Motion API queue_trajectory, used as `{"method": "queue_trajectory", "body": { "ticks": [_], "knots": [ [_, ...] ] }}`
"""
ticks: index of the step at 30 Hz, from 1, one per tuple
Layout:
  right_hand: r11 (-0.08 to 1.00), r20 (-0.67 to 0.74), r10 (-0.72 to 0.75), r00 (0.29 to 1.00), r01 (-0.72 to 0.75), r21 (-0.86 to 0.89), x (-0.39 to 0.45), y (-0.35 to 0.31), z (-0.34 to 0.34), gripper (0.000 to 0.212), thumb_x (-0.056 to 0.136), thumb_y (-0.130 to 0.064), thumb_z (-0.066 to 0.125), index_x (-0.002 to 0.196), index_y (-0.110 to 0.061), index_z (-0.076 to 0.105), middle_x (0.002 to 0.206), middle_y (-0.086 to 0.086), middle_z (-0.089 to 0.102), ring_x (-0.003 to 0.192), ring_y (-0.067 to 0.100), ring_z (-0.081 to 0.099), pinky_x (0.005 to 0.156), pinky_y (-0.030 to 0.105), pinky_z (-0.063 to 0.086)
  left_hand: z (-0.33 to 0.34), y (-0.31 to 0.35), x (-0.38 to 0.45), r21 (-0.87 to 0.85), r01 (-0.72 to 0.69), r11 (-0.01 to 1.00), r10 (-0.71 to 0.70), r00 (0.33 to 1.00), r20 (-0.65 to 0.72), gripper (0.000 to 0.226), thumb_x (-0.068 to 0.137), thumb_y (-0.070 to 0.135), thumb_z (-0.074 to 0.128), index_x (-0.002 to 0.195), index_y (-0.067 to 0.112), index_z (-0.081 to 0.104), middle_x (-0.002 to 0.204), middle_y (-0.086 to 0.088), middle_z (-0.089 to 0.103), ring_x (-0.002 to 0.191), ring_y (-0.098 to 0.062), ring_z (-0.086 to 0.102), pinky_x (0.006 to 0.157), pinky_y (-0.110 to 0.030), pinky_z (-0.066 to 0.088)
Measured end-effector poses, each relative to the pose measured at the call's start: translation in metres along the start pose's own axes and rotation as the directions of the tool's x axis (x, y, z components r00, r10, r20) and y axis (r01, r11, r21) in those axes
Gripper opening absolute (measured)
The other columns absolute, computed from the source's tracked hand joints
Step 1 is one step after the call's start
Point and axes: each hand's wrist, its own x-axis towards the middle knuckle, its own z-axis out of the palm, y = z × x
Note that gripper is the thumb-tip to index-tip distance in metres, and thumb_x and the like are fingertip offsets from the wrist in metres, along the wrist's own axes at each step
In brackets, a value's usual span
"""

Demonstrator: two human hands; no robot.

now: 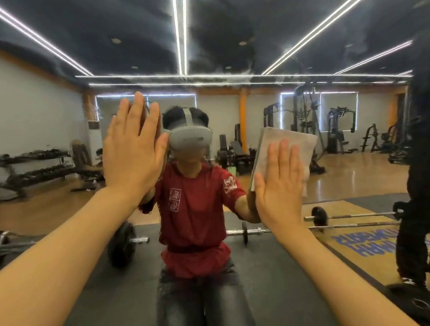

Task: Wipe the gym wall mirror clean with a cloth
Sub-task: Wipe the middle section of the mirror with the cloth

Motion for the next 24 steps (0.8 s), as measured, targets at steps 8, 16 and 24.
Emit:
{"method": "queue_trajectory", "body": {
  "ticks": [8,16,24],
  "knots": [
    [0.982,0.089,-0.185,0.979,0.18,0.063,-0.037,-0.075,0.009,0.063,0.099,-0.033,0.035,0.156,-0.014,0.019,0.164,0.009,0.013,0.151,0.029,0.008,0.12,0.046,0.013,-0.011,-0.003,-0.002,-0.032,-0.022,0.999,0.023,0.999,0.041,0.055,0.103,0.029,0.044,0.154,0.02,0.028,0.164,-0.006,0.013,0.151,-0.025,0.007,0.118,-0.041,0.012],
    [0.929,-0.027,-0.287,0.957,0.285,0.235,-0.024,-0.066,0.0,0.08,0.08,0.006,0.071,0.149,-0.012,0.035,0.155,0.005,0.031,0.137,0.034,0.03,0.102,0.057,0.041,-0.004,-0.008,-0.071,-0.021,-0.214,0.977,0.214,0.977,-0.028,0.052,0.094,0.023,0.045,0.143,0.006,0.045,0.151,-0.012,0.041,0.141,-0.027,0.034,0.119,-0.041,0.022],
    [0.726,0.04,-0.383,0.923,0.275,0.63,0.002,-0.108,-0.006,0.077,0.093,-0.01,0.06,0.156,-0.015,0.015,0.159,-0.001,0.023,0.143,0.011,0.027,0.119,0.023,0.021,0.002,-0.008,-0.079,0.126,-0.413,0.902,0.406,0.91,0.082,0.049,0.094,0.025,0.045,0.138,0.007,0.055,0.145,-0.01,0.051,0.138,-0.027,0.042,0.118,-0.04,0.023]
  ]
}}
